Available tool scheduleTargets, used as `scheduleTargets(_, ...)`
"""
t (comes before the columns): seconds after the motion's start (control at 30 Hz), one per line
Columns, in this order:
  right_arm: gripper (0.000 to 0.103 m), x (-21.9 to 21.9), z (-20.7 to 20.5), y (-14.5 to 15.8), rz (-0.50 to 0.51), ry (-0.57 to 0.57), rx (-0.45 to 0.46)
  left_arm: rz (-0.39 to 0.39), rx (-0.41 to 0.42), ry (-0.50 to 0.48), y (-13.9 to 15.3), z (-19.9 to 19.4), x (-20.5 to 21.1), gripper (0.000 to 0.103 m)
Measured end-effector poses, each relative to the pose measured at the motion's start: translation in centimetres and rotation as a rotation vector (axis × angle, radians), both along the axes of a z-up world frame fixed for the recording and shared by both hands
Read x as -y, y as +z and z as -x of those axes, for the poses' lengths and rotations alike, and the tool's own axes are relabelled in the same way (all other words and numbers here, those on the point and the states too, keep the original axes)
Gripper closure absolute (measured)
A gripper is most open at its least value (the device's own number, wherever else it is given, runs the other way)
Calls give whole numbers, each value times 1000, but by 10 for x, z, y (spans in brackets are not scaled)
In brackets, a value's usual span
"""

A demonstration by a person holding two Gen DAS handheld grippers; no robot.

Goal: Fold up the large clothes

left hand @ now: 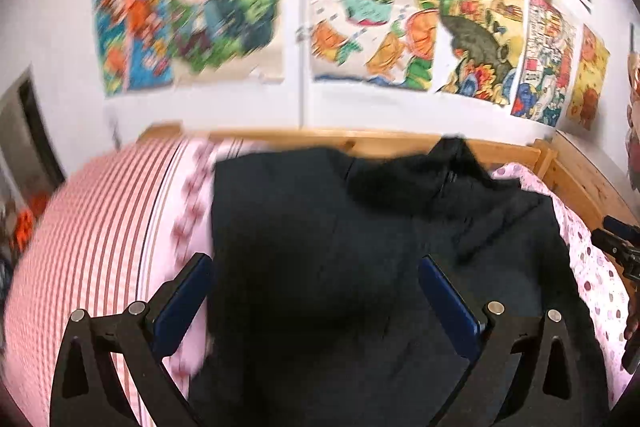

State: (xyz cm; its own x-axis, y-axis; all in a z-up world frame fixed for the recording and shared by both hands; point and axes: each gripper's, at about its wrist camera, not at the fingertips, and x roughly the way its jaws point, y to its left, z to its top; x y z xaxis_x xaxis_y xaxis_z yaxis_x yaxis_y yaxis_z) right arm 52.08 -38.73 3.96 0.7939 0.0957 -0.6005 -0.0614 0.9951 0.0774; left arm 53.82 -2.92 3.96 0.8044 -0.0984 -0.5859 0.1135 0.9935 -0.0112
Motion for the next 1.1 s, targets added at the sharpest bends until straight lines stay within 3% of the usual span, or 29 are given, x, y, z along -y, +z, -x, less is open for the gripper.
scheduleTargets(0.1, 17, -4, -24, -5, -46, 53, 15, -29, 42, -52, 12, -25, 19, 0)
scheduleTargets(0.27, 17, -37, -69, -23, 125, 168, 26, -182, 40, -136, 4, -74, 63, 0)
scheduleTargets(0.43, 18, -56, -104, -30, 84, 235, 43, -248, 32, -191, -7, -104, 93, 0)
scheduleTargets(0.5, 23, -65, -113, -34, 102, 256, 49, -270, 18, -211, -12, -115, 103, 4)
scheduleTargets(0.63, 40, -76, -130, -44, 131, 263, 40, -309, -22, -221, -20, -133, 116, 37)
scheduleTargets(0.7, 47, -79, -136, -51, 151, 253, 29, -281, -40, -232, -20, -140, 120, 55)
scheduleTargets(0.73, 49, -79, -138, -54, 159, 250, 17, -257, -49, -241, -19, -141, 121, 69)
scheduleTargets(0.77, 60, -78, -140, -56, 150, 237, 5, -236, -57, -251, -19, -142, 122, 80)
scheduleTargets(0.8, 75, -75, -140, -57, 115, 222, 7, -200, -59, -261, -18, -141, 122, 82)
scheduleTargets(0.87, 94, -67, -138, -55, 35, 202, 8, -154, -44, -269, -14, -137, 120, 93)
scheduleTargets(1.1, 98, -60, -92, -32, 17, 251, 78, -99, 32, -301, 11, -102, 85, 97)
